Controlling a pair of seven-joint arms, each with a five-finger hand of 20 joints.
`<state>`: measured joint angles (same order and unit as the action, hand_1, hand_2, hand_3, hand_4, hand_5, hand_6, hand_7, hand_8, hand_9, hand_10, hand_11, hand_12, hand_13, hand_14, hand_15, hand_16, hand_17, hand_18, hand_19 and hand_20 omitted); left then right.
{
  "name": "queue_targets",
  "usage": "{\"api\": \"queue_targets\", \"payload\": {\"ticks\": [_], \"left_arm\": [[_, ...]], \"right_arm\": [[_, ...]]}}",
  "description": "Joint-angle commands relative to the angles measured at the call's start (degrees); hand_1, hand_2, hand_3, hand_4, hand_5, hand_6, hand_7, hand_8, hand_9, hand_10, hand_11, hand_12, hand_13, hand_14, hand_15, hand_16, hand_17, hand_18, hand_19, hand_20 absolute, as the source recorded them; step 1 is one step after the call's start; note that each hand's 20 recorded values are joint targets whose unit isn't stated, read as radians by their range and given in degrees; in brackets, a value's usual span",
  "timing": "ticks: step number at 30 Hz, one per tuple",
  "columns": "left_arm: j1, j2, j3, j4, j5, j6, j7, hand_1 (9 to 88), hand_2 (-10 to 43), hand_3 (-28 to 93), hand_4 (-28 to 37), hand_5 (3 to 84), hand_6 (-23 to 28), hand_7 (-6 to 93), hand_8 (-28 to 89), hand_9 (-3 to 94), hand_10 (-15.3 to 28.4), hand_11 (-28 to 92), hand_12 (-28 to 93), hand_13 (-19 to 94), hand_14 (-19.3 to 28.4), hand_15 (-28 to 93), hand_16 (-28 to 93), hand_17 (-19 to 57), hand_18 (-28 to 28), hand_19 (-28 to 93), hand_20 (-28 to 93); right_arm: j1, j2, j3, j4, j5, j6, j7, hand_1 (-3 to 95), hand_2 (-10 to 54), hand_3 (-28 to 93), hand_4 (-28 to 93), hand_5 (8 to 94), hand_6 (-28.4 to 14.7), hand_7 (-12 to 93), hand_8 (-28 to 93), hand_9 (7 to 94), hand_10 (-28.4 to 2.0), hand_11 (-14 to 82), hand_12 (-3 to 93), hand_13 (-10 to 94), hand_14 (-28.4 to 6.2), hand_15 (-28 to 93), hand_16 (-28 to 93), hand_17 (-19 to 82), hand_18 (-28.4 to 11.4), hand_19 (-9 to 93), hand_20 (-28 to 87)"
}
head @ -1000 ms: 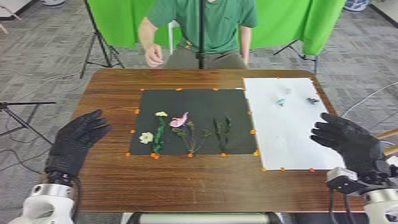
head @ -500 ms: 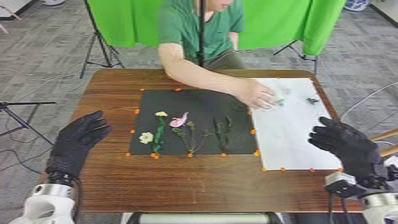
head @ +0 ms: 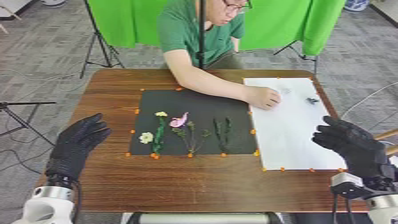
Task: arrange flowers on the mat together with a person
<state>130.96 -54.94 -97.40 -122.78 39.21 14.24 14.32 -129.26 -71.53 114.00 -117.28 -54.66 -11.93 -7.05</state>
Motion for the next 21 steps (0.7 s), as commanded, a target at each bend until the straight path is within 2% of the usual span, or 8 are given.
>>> {"api": "queue_targets", "payload": {"ticks": [1, 4, 6, 8, 10, 13, 16, 21], "left_arm": [[1.9, -0.43, -0.52, -0.45, -0.46, 1.18, -0.09, 29.7, 7.6, 70, -21.5, 44.0, 5.5, 24.9, -10, 37.9, 15.9, 35, 18, 33, 18.0, 48, 0, -2.3, 23.7, 56, 8], [-0.1, 0.14, 0.25, 0.20, -0.20, 0.25, -0.08, 29.7, 7.6, 70, -21.6, 44.0, 5.6, 24.8, -10, 37.9, 16.0, 35, 17, 33, 18.0, 48, 0, -2.3, 23.7, 56, 8], [0.2, 0.55, -0.15, 0.00, -0.03, 0.39, -0.07, 29.8, 7.6, 70, -21.6, 43.8, 5.5, 24.8, -10, 37.9, 16.0, 35, 17, 33, 17.9, 48, 0, -2.3, 23.7, 56, 8], [0.9, 0.04, -0.35, -0.18, -0.44, 0.96, -0.15, 29.8, 7.6, 70, -21.7, 43.8, 5.5, 24.9, -10, 37.9, 15.9, 35, 17, 33, 18.0, 48, 0, -2.3, 23.7, 56, 8], [2.1, -0.47, -0.73, -0.58, -0.49, 1.06, -0.17, 29.7, 7.6, 70, -21.6, 43.9, 5.6, 24.7, -10, 37.9, 16.0, 35, 18, 33, 18.0, 48, 0, -2.3, 23.7, 56, 8], [0.9, -0.51, -0.23, -0.01, -0.20, 0.39, -0.77, 29.6, 7.6, 71, -21.6, 44.0, 5.7, 24.7, -10, 38.0, 16.0, 35, 17, 33, 18.0, 48, 0, -2.3, 23.7, 56, 8], [0.4, 0.17, -0.45, 0.08, 0.00, 0.29, -0.66, 29.7, 7.6, 70, -21.7, 44.0, 5.6, 24.7, -10, 37.9, 15.9, 35, 17, 33, 18.1, 48, 0, -2.3, 23.7, 56, 8], [1.7, -0.52, -0.99, -0.23, -0.08, 0.29, -1.18, 29.7, 7.6, 70, -21.7, 43.9, 5.6, 24.8, -10, 37.9, 15.9, 35, 17, 33, 18.0, 48, 0, -2.3, 23.7, 56, 8]], "right_arm": [[-0.6, -2.4, 1.6, 0.2, -1.3, -2.5, 0.9, 18.6, 4.0, 89, -23, 48.6, -3.6, 23, -12, 49.2, -15.6, 20.7, 24.3, 41, -12.7, 38, 23, 14, -21.3, 53, 29], [-0.8, -1.7, 1.9, 0.2, -0.6, -0.9, 0.0, 18.6, 4.0, 89, -23, 48.6, -3.6, 23, -12, 49.4, -15.6, 20.8, 24.4, 41, -12.8, 38, 23, 14, -21.3, 53, 29], [-0.4, -1.8, 1.8, 0.4, -0.8, -1.7, 0.0, 18.6, 4.0, 89, -23, 48.7, -3.6, 23, -12, 49.6, -15.5, 21.0, 24.4, 41, -12.8, 38, 23, 14, -21.3, 53, 29], [-0.1, -1.6, 0.8, 0.3, -1.6, -1.4, 0.4, 18.6, 4.1, 89, -23, 48.8, -3.6, 23, -12, 49.6, -15.5, 21.1, 24.4, 41, -12.8, 38, 23, 14, -21.3, 53, 29], [0.2, 0.6, -2.3, -0.4, -1.7, 2.1, 0.5, 18.6, 4.1, 89, -23, 48.8, -3.6, 24, -12, 49.6, -15.5, 21.1, 24.3, 41, -12.9, 38, 23, 14, -21.3, 53, 29], [1.3, 4.7, -6.3, -1.1, -0.5, 9.1, 0.0, 18.7, 4.2, 89, -23, 48.8, -3.6, 24, -12, 49.5, -15.4, 21.1, 24.3, 41, -12.8, 38, 23, 14, -21.3, 53, 29], [2.7, 5.5, -7.5, -0.6, -0.2, 9.9, 0.4, 18.6, 4.3, 89, -23, 48.9, -3.6, 24, -12, 49.6, -15.5, 21.1, 24.3, 42, -12.8, 38, 23, 14, -21.3, 53, 29], [3.2, 5.9, -9.1, -0.5, -0.6, 10.7, 0.8, 18.6, 4.2, 89, -23, 48.9, -3.7, 24, -12, 49.6, -15.5, 21.2, 24.3, 42, -12.8, 38, 23, 14, -21.3, 53, 29]]}}
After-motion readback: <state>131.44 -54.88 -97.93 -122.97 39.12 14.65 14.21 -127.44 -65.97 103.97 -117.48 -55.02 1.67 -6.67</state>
